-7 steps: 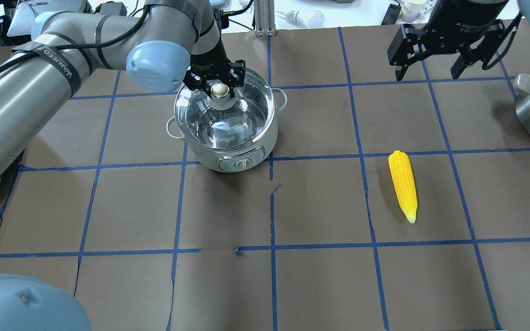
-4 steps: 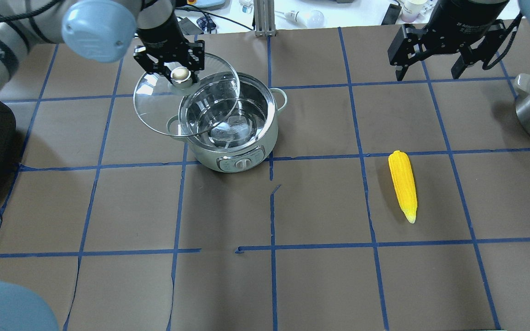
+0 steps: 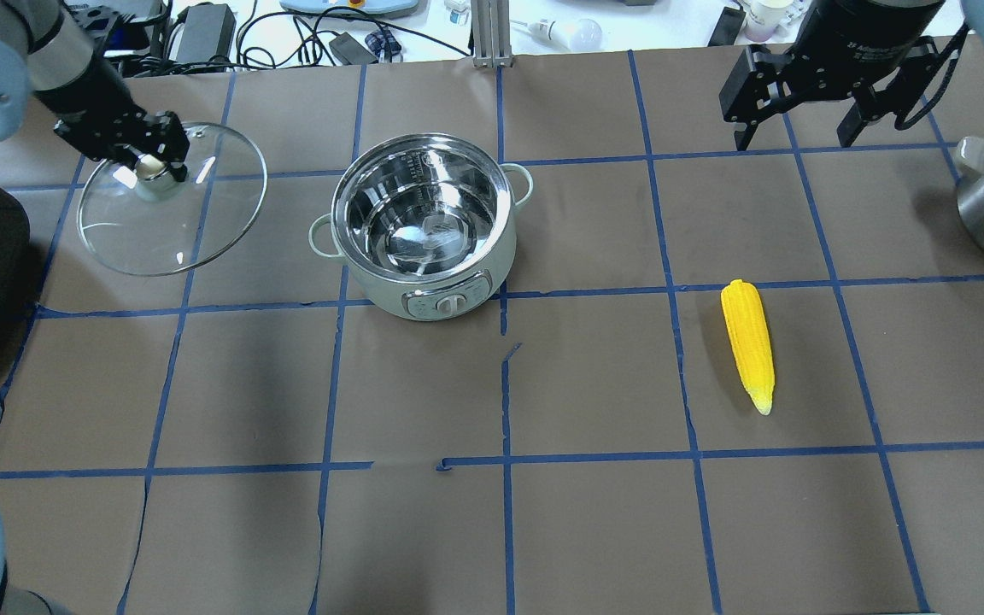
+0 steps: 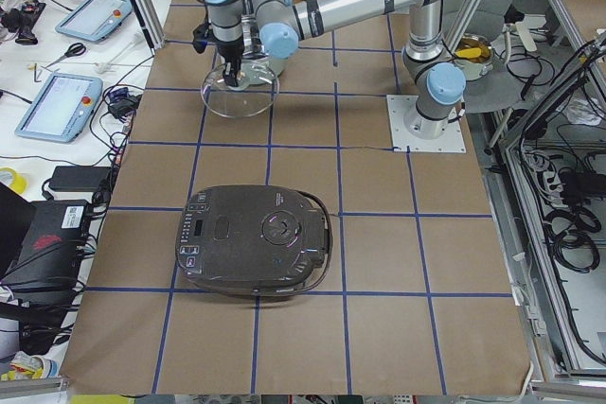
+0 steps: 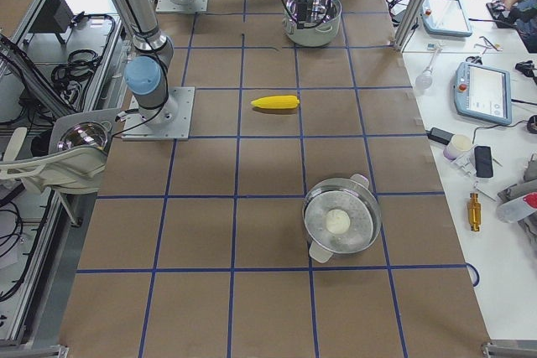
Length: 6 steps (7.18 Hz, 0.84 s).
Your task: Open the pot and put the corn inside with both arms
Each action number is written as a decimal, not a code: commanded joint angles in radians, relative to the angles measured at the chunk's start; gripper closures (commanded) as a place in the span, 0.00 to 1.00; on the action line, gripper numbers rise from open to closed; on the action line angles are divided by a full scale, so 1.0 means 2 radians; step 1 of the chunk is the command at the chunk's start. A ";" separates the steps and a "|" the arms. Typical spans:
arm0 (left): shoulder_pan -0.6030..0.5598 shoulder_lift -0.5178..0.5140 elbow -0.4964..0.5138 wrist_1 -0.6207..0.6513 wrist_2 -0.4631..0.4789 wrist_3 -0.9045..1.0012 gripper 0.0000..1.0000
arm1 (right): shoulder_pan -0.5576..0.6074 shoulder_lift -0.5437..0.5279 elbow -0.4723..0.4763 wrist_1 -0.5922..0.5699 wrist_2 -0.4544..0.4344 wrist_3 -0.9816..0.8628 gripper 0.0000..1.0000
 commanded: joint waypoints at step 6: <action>0.051 -0.056 -0.113 0.161 -0.012 0.053 0.79 | -0.006 0.002 0.000 0.007 -0.002 -0.006 0.00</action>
